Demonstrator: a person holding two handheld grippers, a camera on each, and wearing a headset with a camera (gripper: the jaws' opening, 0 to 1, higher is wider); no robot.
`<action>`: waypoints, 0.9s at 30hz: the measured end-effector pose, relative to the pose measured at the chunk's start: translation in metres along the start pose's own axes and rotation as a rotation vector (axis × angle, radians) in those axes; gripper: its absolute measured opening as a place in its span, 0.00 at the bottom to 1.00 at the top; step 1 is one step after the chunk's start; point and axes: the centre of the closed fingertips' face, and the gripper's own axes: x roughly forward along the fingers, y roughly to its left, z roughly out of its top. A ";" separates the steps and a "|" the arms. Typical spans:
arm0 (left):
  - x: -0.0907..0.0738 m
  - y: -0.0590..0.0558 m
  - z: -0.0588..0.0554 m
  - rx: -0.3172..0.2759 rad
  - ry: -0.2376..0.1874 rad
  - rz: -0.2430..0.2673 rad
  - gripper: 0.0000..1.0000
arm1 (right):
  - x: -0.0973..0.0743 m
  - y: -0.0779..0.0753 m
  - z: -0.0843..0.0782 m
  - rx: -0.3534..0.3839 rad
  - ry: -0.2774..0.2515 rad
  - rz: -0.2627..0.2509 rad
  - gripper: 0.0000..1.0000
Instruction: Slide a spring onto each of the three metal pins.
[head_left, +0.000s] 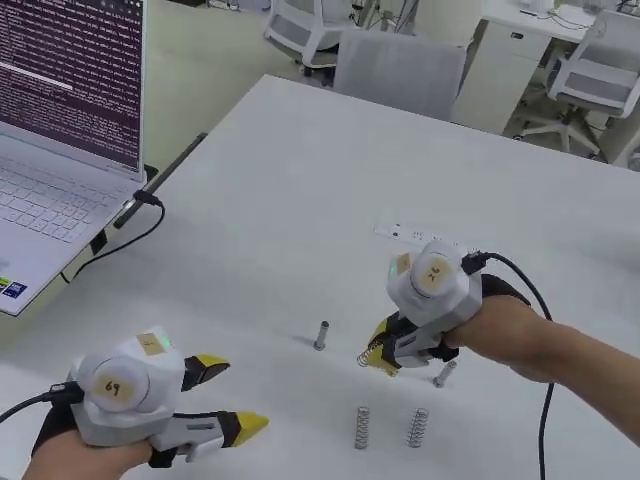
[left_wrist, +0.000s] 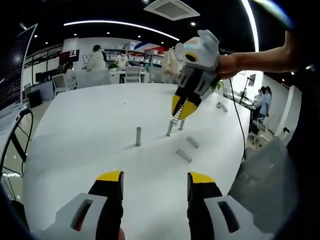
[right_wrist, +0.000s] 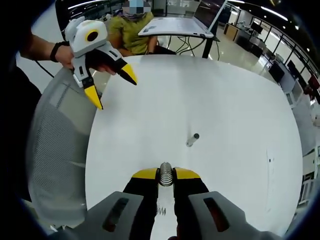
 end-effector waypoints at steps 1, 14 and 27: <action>0.000 0.000 0.000 -0.001 0.000 0.000 0.46 | 0.001 -0.001 0.001 0.001 0.002 0.000 0.08; -0.003 0.002 -0.001 -0.016 -0.010 0.012 0.46 | 0.010 -0.017 0.014 -0.014 0.015 0.004 0.08; -0.002 0.003 -0.003 -0.031 -0.009 0.014 0.49 | 0.025 -0.034 0.022 -0.008 0.028 -0.008 0.08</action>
